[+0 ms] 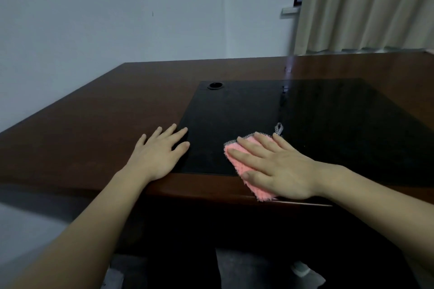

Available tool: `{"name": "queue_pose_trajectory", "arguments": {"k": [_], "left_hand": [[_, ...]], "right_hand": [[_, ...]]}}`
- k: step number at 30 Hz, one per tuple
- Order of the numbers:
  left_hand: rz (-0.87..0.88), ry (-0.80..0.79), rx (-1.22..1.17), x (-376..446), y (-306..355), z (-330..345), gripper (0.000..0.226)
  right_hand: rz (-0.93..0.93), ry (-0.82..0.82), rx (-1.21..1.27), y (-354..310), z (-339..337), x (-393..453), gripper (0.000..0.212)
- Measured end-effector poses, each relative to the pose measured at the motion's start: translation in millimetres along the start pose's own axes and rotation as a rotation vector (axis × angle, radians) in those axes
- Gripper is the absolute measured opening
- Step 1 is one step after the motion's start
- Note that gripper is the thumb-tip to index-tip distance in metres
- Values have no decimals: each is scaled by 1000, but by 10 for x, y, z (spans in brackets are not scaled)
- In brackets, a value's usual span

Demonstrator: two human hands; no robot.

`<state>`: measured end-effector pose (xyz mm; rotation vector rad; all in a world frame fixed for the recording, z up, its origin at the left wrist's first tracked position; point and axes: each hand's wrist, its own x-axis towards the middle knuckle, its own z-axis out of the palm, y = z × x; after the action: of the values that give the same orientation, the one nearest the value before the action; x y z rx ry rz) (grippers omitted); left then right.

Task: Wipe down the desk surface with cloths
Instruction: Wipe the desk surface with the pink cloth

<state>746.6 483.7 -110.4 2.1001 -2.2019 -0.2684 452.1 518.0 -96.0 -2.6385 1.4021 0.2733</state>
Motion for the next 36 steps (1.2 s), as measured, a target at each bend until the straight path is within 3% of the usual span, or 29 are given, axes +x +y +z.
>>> {"name": "queue_pose_trajectory", "arguments": {"k": [9,14,19,22,26,31,36], "left_hand": [[-1,34,18,-8,47,-19,54],[46,100,175,-44,174,-120,54],[123,112,8,10,525,-151,53],[160,99,-128,64,783,-84,50],[164,33,-162,140,965,84,51],[150,37,-115,156,984,168,49],[145,32,-107,127,980,168,49]], "right_hand": [[251,13,63,132,-123,859,59],[119,29,65,-133,8,200,59],[19,20,13,-265,115,-463,76],[8,1,30,-173,92,-455,75],[111,20,30,219,30,-113,56],[324,58,91,859,-105,465,56],[344,43,87,821,-81,513,58]]}}
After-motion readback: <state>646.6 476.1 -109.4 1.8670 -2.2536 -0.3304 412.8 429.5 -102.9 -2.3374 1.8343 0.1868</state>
